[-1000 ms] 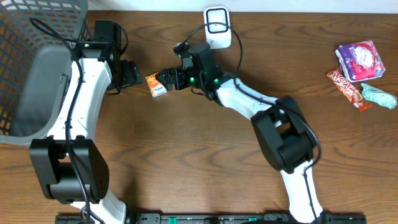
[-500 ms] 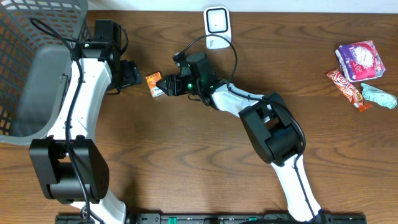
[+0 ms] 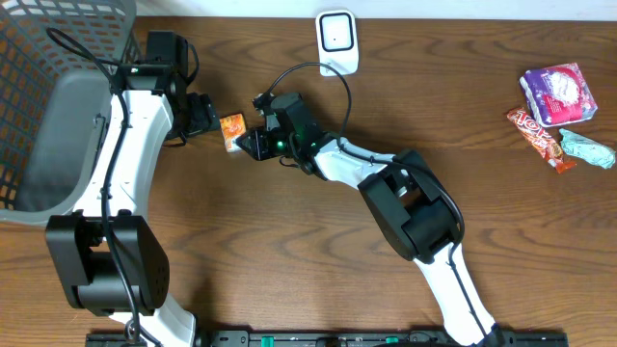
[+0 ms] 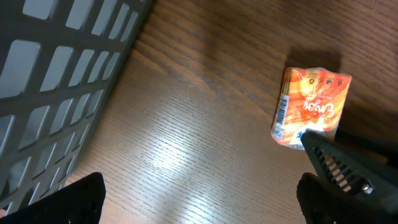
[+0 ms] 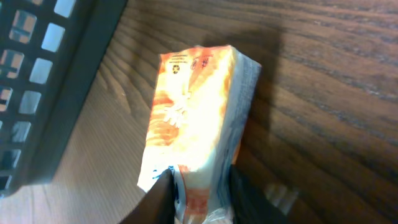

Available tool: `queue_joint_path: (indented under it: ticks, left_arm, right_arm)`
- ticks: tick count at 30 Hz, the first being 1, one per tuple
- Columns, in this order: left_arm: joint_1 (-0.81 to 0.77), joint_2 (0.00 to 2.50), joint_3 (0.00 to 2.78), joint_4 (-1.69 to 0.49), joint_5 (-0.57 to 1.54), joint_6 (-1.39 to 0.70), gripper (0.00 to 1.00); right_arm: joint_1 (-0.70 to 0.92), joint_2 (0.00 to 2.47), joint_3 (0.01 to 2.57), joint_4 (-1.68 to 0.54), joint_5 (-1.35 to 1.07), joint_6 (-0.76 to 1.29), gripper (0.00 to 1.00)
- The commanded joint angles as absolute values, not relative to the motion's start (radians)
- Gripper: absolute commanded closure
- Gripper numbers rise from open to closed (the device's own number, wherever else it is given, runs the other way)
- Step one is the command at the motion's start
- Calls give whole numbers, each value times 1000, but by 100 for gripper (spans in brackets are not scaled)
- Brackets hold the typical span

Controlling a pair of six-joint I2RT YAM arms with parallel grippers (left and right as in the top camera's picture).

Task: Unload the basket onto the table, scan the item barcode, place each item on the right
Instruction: 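Grasp the orange tissue pack with the right gripper and lift, then raise the tissue pack to the scanner with the right gripper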

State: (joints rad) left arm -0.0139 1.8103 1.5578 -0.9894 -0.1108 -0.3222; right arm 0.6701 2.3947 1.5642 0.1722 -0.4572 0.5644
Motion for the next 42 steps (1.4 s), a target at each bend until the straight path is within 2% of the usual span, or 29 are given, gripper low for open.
queue_joint_path:
  ticks: [1,3,4,13,25,29,34,42]
  left_arm:
    - [-10,1817,1557,-994,-116,-338,2]
    - [-10,1817,1557,-994,-117,-338,2]
    - [-10,1817,1557,-994,-116,-338,2]
    - [-10,1817,1557,-994,-117,-338,2]
    - [-10,1817,1557,-994,-117,-338,2]
    - [-10,1817,1557,-994,-116,-338,2]
    - [-10,1817,1557,-994,-116,-338,2]
    - [-10,1817,1557,-994,-117,-338,2]
  right_arm:
    - [659,2426,1556,161,-431,561,87]
    - [649,2426,1558,161,-457,575,98]
    - [643,2426,1558,161,-470,591,99]
    - [538,2343,1558,142,-685,631,99]
    - [273,2272,1557,104,-1236,633,99]
    - [210,2273,1557,68,-1403,499,99]
    - [167,2273,1557,-10,-1441,455,99]
    - [157,2273,1557,12,-1503,455,99]
